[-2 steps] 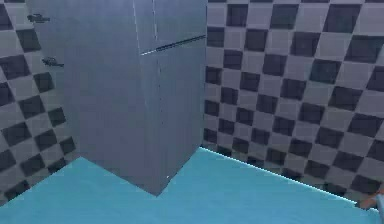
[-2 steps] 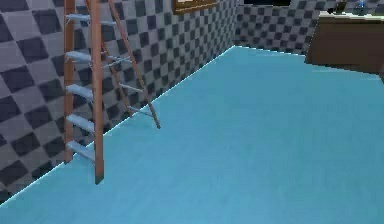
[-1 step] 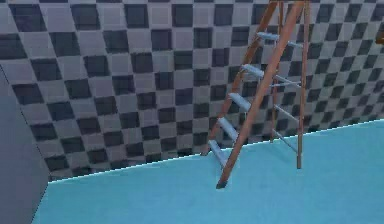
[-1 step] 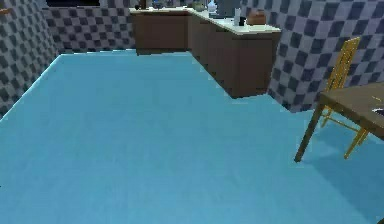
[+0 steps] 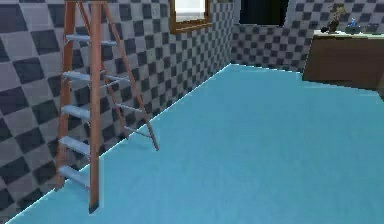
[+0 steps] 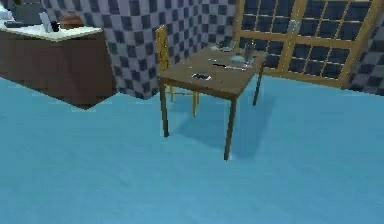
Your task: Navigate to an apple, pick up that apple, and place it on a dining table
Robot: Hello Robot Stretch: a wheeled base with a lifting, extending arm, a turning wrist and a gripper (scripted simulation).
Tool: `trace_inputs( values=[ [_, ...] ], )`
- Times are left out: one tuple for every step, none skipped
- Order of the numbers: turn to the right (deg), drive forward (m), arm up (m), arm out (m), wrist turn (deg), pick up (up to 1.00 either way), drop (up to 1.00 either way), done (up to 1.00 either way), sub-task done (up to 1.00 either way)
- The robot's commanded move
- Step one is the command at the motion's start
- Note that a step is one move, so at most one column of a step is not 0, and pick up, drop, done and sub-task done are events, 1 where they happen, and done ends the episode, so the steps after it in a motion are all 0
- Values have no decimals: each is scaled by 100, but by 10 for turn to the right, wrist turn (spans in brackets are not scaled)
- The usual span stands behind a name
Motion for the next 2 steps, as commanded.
trace_inputs(
  values=[
    [360,0,0,0,0,0,0,0,0],
    [0,100,0,0,0,0,0,0,0]
  ],
)
